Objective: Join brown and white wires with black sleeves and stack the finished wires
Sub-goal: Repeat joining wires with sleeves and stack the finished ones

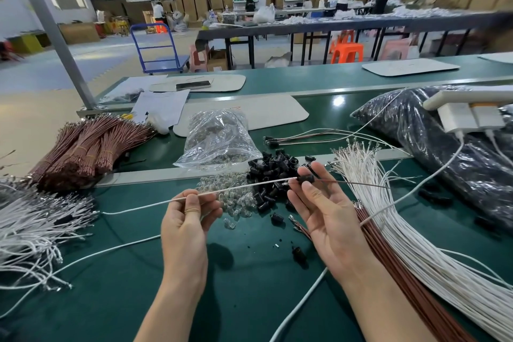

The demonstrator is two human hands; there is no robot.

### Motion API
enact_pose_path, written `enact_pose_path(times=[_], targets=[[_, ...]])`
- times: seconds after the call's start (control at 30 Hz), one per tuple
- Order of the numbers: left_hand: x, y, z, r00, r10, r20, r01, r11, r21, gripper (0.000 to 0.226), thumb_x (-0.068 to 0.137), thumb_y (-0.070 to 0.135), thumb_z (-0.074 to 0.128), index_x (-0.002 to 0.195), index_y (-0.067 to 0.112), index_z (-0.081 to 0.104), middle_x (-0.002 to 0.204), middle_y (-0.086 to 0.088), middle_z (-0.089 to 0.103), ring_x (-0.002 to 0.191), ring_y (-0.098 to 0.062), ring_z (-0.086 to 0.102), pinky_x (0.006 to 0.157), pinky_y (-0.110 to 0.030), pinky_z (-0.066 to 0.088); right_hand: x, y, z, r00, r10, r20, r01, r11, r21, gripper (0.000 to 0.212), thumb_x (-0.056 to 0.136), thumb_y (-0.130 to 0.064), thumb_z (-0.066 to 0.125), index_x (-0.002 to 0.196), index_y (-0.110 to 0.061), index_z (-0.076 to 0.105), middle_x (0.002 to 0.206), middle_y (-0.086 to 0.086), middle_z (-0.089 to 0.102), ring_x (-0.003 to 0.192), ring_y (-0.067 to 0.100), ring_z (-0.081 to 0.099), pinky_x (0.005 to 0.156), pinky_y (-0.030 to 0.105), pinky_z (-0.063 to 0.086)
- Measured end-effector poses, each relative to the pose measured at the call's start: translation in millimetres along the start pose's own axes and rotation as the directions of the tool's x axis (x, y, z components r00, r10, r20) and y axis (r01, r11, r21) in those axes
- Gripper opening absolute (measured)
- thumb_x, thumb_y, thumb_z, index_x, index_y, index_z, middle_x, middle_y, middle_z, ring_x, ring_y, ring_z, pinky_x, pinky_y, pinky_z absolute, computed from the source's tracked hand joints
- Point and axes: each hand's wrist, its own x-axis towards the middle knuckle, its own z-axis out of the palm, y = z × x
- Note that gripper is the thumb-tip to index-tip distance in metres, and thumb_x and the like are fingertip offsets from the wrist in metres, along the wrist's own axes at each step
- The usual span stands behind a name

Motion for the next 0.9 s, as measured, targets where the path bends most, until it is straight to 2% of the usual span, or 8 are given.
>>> enact_pose_path(times=[0.4,0.63,0.9], targets=[[0.0,0.1,-1.0,1.000,-0.014,0.001,0.014,1.000,0.001,0.019,0.109,0.015,0.042,0.098,0.015,0.058,0.077,0.004,0.074,0.070,-0.009,0.069,0.068,-0.020,0.058,-0.2,1.4,-2.6,1.000,0.003,-0.010,-0.003,0.999,-0.051,0.044,0.082,-0.005,0.067,0.123,-0.022,0.068,0.122,0.004,0.072,0.098,0.018,0.073,0.062,0.023,0.059],[-0.6,1.1,0.9,1.000,-0.019,-0.002,0.019,1.000,-0.008,0.020,0.108,0.014,0.042,0.097,0.015,0.058,0.075,0.004,0.074,0.069,-0.008,0.069,0.067,-0.020,0.058,2.2,2.6,-5.0,1.000,0.015,0.002,-0.015,1.000,-0.016,0.044,0.082,-0.005,0.068,0.123,-0.022,0.068,0.123,0.004,0.072,0.100,0.020,0.073,0.062,0.024,0.059],[-2.7,2.6,2.4,1.000,-0.020,0.011,0.020,1.000,-0.019,0.019,0.108,0.014,0.042,0.098,0.015,0.058,0.075,0.004,0.073,0.069,-0.009,0.069,0.068,-0.020,0.059,3.3,6.6,-6.7,0.999,-0.008,-0.035,0.005,0.996,-0.092,0.048,0.079,-0.006,0.069,0.125,-0.021,0.066,0.120,0.003,0.073,0.095,0.018,0.074,0.061,0.024,0.058]])
